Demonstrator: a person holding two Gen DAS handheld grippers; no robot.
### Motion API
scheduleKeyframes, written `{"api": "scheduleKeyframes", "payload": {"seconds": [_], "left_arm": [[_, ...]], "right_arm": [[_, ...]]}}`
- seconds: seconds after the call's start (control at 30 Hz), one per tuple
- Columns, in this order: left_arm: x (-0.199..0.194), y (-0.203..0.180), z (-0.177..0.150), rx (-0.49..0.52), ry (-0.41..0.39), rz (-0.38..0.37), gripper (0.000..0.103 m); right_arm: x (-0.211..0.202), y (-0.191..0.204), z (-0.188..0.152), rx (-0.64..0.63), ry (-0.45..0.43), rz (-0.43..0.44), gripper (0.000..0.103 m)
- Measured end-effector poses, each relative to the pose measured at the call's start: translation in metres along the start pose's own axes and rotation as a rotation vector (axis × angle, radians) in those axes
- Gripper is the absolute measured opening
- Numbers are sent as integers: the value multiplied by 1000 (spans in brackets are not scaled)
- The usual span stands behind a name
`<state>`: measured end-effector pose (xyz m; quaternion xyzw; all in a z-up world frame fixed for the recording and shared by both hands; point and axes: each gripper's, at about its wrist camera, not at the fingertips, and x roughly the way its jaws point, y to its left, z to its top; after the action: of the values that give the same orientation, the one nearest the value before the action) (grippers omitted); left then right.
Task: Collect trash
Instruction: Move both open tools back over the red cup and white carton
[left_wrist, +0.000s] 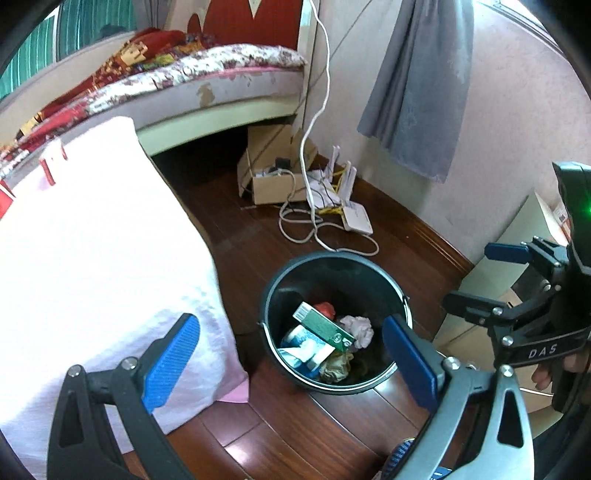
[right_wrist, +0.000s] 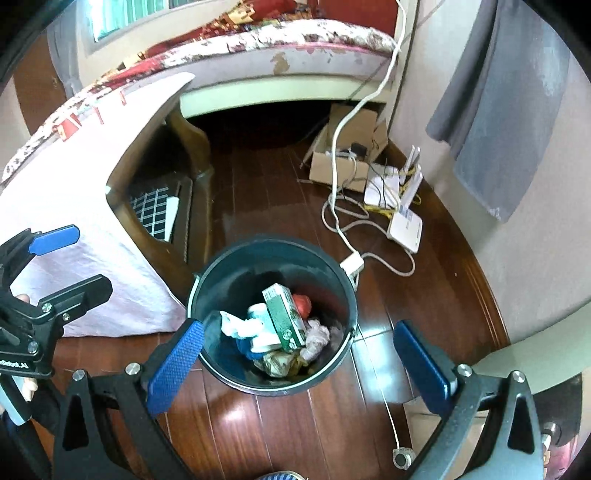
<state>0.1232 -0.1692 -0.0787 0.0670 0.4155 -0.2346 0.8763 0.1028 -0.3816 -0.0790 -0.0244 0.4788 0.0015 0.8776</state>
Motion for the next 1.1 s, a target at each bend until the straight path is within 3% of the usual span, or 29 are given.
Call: {"api": "scheduleKeyframes", "payload": {"seconds": [0.5,1.1], "left_arm": [[-54,49,18,-36,-126,99,100],[-88,152,7,-154,-184,263,100]], "right_arm": [[-41,60,43,-105,-134,66,103],[-33,176,104,-237,-227,201,103]]}}
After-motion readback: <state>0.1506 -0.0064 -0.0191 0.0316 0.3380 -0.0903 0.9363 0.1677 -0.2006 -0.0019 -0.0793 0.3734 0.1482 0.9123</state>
